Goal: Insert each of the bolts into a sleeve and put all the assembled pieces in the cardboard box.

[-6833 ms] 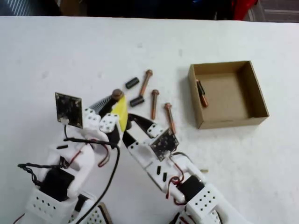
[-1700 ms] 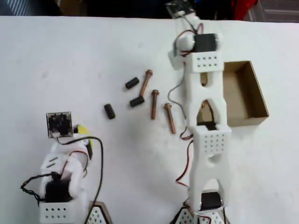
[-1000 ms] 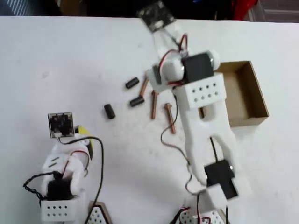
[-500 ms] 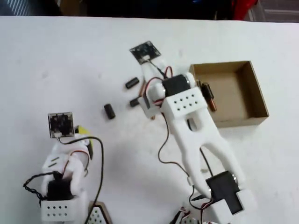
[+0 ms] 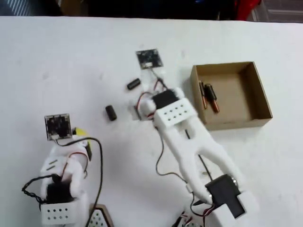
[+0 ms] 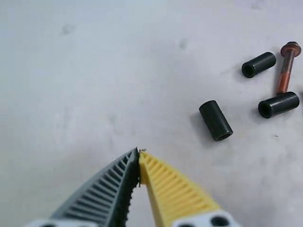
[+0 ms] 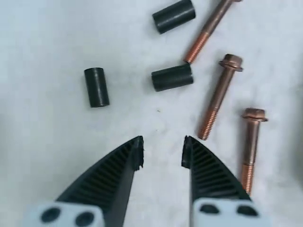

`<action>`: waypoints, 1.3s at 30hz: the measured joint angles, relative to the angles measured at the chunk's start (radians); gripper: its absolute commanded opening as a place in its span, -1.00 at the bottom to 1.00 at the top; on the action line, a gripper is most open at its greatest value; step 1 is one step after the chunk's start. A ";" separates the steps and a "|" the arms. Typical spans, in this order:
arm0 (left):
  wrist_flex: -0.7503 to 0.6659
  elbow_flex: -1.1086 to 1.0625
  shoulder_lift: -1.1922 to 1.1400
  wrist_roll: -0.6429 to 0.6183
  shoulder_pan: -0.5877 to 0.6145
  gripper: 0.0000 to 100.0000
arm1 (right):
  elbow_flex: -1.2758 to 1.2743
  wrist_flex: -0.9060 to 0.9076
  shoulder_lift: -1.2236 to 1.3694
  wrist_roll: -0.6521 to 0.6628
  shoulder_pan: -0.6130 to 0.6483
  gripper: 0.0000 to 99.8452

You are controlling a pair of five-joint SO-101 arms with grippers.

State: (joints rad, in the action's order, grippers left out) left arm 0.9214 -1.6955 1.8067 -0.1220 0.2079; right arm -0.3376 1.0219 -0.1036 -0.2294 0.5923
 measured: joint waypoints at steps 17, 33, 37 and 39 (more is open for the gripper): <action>0.000 0.000 0.000 0.002 0.034 -0.95 | -0.273 -0.496 0.000 -0.376 0.026 -0.77; 0.000 0.000 0.000 0.002 0.034 -0.95 | -0.373 -0.654 0.000 -0.098 0.063 -0.77; 0.003 0.005 0.000 0.002 0.083 -0.96 | -0.373 -0.626 0.000 0.057 0.146 -0.77; 0.035 0.015 0.000 0.002 0.115 -0.96 | -0.373 -0.623 0.000 0.109 0.186 -0.77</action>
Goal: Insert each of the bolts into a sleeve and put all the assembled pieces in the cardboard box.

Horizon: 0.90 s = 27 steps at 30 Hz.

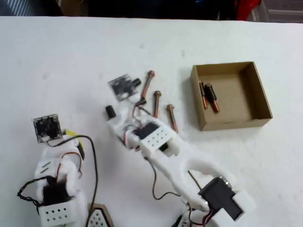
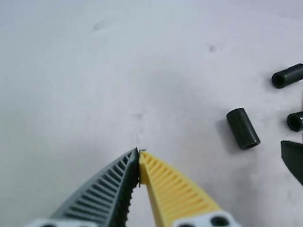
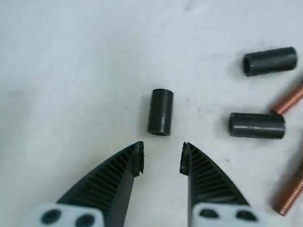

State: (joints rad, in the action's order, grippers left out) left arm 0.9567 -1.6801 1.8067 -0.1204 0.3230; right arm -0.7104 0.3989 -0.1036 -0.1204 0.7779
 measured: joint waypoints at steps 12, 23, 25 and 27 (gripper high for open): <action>0.143 0.066 0.000 -0.002 0.129 -0.96 | 0.387 0.417 0.087 0.117 0.032 -0.77; 0.170 0.066 0.000 -0.002 0.178 -0.96 | 1.017 0.832 0.532 0.118 0.029 -0.77; 0.170 0.066 0.003 -0.002 0.181 -0.96 | 1.111 0.876 0.609 0.118 0.021 -0.77; 0.170 0.066 0.006 -0.002 0.190 -0.96 | 1.188 0.913 0.674 0.118 0.008 -0.77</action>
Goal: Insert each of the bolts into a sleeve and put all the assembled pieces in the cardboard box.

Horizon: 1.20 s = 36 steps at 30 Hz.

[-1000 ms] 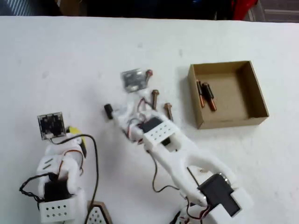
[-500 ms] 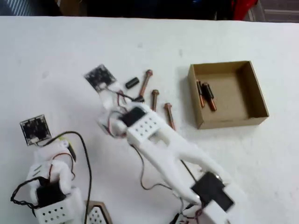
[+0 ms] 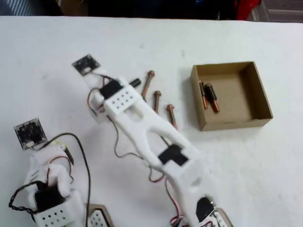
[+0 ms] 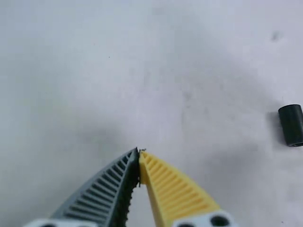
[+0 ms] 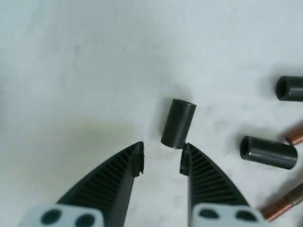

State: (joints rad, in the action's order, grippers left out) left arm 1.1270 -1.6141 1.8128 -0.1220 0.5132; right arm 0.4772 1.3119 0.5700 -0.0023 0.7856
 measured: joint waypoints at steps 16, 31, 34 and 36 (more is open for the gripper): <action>0.000 0.003 0.003 0.000 0.043 -0.96 | 0.319 0.068 0.327 0.000 -0.038 -0.77; 0.000 0.003 0.003 0.000 0.043 -0.96 | 0.482 0.133 0.436 0.000 -0.055 -0.97; 0.000 0.003 0.003 0.000 0.043 -0.96 | 0.543 0.213 0.437 0.000 -0.052 -0.97; 0.000 0.003 0.003 0.000 0.043 -0.96 | 0.600 0.273 0.437 0.000 -0.051 -0.97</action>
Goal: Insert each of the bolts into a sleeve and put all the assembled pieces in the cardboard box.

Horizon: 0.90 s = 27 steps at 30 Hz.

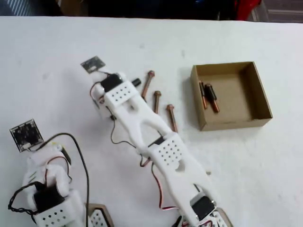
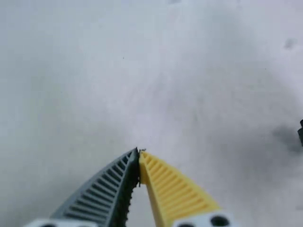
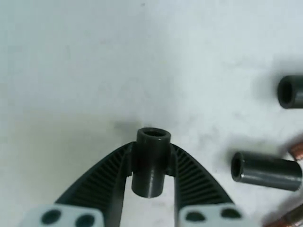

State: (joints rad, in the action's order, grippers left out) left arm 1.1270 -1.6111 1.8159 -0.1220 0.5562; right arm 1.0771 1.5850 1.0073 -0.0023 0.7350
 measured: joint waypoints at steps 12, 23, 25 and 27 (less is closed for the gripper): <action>0.000 0.000 0.000 0.000 0.000 -0.96 | 0.301 0.137 0.000 0.000 -0.011 -0.97; 0.000 0.000 0.000 0.000 -0.012 -0.96 | 0.058 0.138 -0.388 0.000 -0.040 -0.97; 0.000 0.000 0.000 0.000 -0.012 -0.96 | -0.034 0.138 -0.493 0.014 -0.055 -0.97; 0.000 0.000 0.000 0.000 -0.012 -0.96 | -0.127 0.138 -0.598 0.054 -0.074 -0.97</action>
State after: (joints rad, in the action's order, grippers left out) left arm 1.1270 -1.6111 1.8159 -0.1220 0.5439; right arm 0.9498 1.7231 0.4089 0.0514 0.6613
